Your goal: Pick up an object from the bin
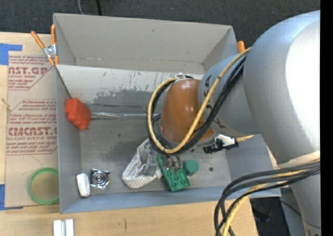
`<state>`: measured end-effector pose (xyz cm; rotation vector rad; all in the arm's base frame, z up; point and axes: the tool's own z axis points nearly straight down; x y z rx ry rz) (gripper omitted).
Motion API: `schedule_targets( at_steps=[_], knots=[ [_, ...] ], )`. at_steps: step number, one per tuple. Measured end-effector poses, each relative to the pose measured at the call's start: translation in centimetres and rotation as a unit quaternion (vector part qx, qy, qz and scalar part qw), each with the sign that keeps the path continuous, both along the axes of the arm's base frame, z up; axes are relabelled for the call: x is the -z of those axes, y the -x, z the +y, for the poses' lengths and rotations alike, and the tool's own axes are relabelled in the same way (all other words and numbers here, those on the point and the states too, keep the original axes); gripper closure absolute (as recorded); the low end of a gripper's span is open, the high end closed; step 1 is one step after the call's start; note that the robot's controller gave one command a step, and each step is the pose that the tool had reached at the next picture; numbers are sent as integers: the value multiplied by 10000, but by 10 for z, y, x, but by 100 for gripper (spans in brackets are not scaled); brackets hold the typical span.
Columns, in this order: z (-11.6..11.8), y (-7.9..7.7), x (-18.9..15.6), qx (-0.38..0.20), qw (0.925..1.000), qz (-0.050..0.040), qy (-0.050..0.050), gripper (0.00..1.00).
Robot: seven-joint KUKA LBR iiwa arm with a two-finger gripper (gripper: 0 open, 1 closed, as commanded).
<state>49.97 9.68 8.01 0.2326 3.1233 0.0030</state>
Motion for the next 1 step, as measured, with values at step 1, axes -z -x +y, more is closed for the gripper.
schedule_targets(
  at_steps=[1],
  knots=[
    [3,-13,-54,-116,9999,16,5,100]
  ],
)
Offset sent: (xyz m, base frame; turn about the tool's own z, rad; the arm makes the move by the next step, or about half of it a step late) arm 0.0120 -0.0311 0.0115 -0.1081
